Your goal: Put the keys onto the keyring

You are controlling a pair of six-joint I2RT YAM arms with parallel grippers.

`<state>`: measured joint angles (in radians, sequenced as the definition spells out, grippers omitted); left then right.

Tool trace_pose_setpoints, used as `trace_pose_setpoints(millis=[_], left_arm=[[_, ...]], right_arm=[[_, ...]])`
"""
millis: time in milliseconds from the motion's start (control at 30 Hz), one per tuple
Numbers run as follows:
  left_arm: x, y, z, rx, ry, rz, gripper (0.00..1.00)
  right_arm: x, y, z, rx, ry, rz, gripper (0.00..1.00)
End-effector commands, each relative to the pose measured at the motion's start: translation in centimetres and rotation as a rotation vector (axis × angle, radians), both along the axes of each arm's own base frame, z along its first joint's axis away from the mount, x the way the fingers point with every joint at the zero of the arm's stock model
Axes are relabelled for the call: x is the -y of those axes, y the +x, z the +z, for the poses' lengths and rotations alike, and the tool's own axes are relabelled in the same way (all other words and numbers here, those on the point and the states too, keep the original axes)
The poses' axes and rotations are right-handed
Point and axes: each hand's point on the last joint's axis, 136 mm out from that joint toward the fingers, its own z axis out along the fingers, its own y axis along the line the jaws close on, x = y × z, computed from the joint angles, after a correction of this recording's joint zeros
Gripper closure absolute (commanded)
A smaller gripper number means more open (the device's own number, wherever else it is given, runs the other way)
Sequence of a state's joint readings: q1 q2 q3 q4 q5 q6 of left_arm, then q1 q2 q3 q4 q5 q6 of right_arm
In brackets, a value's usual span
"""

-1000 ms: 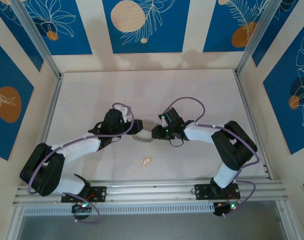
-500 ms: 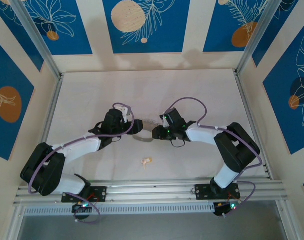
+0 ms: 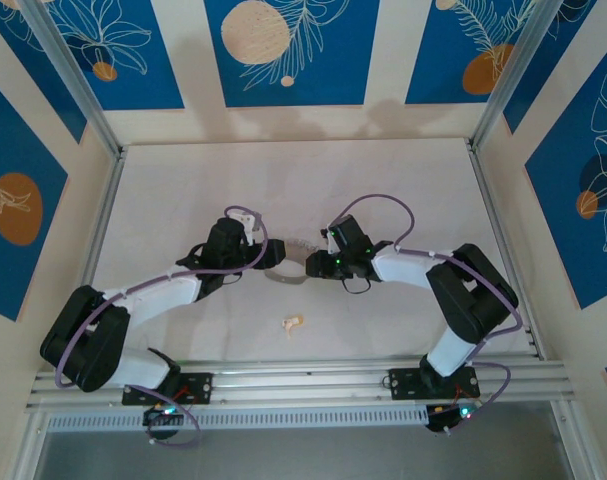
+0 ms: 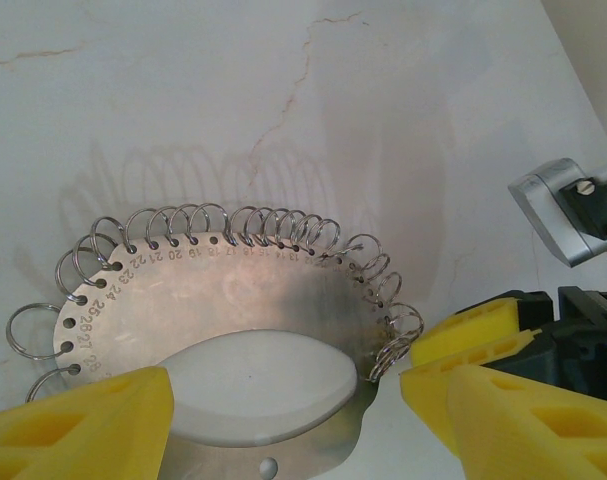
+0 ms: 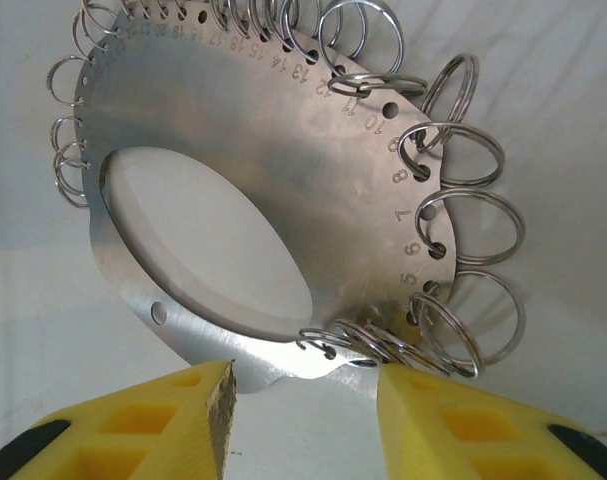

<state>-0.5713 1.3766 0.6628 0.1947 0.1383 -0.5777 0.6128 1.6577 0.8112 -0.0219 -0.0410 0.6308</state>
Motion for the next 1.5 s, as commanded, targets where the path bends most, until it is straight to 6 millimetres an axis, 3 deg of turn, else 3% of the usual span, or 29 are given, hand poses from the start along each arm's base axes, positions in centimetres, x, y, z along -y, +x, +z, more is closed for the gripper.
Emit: trace_pose_setpoints(millis=[0,233,633,1167,1467], left_arm=[[0.2,0.7,1.8,0.031,-0.039,0.009,0.27],[0.4,0.8,1.5,0.025,-0.041,0.006,0.27],[0.5,0.7,1.2,0.020,-0.047,0.001,0.27],[0.5,0.4,0.9,0.011,-0.060,0.000,0.27],[0.2,0.2,1.3,0.010,-0.055,0.006,0.26]], right_arm=[[-0.5,0.7,0.0,0.007,0.001,0.016,0.57],[-1.0,0.4,-0.1,-0.001,0.019,0.045,0.58],[-2.5,-1.4,1.5,0.028,0.073,0.116,0.61],[-1.7,-1.6,1.0,0.033,0.039,0.111,0.62],[-0.1,-3.2,0.7,0.112,-0.118,0.194,0.61]])
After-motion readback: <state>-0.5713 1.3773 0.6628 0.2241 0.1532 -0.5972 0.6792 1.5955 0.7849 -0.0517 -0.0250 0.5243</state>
